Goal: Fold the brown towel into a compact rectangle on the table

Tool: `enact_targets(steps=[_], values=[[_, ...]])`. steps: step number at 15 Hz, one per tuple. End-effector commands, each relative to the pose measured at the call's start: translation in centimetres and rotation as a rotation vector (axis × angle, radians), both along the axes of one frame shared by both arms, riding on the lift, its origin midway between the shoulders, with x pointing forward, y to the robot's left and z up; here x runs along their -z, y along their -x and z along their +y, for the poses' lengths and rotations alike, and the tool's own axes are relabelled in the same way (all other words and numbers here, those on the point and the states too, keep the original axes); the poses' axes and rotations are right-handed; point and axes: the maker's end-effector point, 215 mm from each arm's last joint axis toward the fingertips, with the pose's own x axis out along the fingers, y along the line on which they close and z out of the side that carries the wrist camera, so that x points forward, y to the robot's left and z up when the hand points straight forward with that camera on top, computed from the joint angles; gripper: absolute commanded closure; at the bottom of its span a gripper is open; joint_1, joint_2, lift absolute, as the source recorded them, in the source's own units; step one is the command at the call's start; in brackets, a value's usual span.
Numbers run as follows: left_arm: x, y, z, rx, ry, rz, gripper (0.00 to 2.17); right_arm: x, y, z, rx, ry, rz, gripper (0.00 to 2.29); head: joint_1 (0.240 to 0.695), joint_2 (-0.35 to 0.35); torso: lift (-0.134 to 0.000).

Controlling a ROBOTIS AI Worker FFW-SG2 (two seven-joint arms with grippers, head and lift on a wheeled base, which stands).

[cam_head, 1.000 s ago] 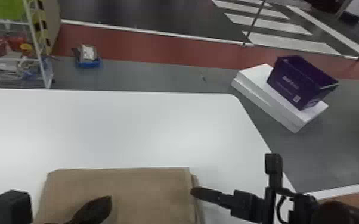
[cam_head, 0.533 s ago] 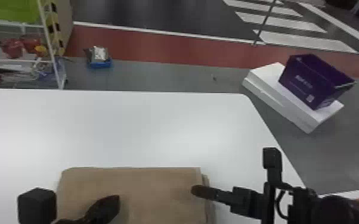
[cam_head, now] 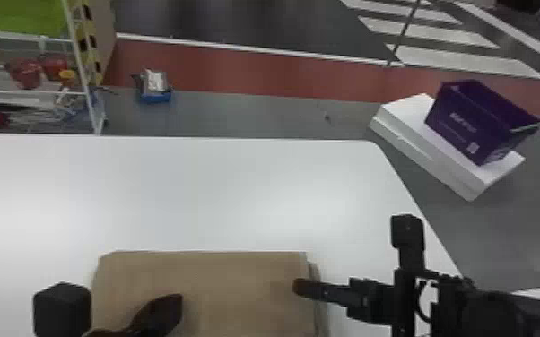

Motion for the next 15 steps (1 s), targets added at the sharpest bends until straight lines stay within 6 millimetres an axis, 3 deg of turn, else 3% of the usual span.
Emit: enact_targets(steps=[1, 6, 10, 13, 15], values=[[0.1, 0.1, 0.0, 0.002, 0.0, 0.001, 1.44, 0.4, -0.2, 0.2, -0.004, 0.009, 0.009, 0.21, 0.695, -0.247, -0.123], [0.2, 0.2, 0.2, 0.0, -0.004, 0.002, 1.44, 2.0, 0.1, 1.6, -0.033, 0.012, 0.05, 0.34, 0.695, -0.234, -0.123], [0.6, 0.3, 0.3, 0.001, -0.016, 0.008, 1.44, 2.5, 0.3, 2.7, -0.054, -0.017, 0.064, 0.82, 0.695, -0.211, -0.123], [1.1, 0.4, 0.5, -0.001, -0.031, 0.015, 1.45, 2.3, 0.2, 2.9, -0.058, -0.041, 0.061, 0.83, 0.695, -0.202, -0.123], [1.7, 0.5, 0.7, -0.004, -0.042, 0.025, 1.72, 2.2, 0.5, 3.0, -0.061, -0.059, 0.062, 0.83, 0.695, -0.197, -0.123]])
